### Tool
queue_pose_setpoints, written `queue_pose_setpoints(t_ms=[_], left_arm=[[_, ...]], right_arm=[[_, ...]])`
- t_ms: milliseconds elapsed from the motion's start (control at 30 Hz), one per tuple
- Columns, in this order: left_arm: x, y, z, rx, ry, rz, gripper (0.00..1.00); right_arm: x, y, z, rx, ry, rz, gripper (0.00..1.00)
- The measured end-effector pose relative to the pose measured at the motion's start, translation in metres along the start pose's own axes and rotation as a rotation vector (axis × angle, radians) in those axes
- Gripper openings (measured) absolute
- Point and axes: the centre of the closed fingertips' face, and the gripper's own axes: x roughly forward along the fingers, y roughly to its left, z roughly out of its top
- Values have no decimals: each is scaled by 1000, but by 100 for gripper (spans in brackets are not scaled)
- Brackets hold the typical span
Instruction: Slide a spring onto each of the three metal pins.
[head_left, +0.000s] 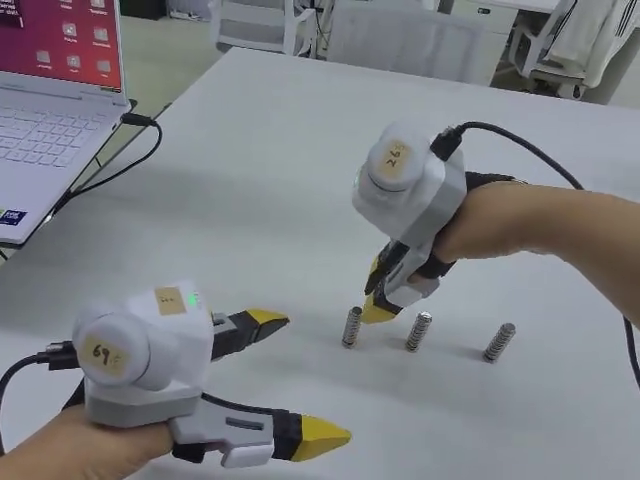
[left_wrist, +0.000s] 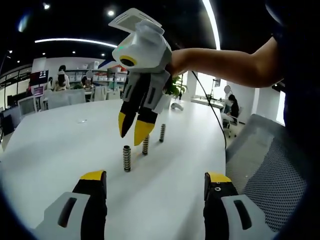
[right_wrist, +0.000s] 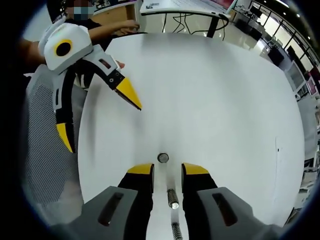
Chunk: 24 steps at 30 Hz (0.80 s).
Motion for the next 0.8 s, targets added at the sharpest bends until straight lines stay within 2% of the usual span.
queue_pose_setpoints(t_ms=[400, 800], left_arm=[[2, 0, 2, 8, 0, -3, 77], [4, -1, 4, 10, 5, -8, 77]], right_arm=[[-23, -7, -5, 53, -102, -73, 22], [-46, -4, -24, 119, -177, -149, 25]])
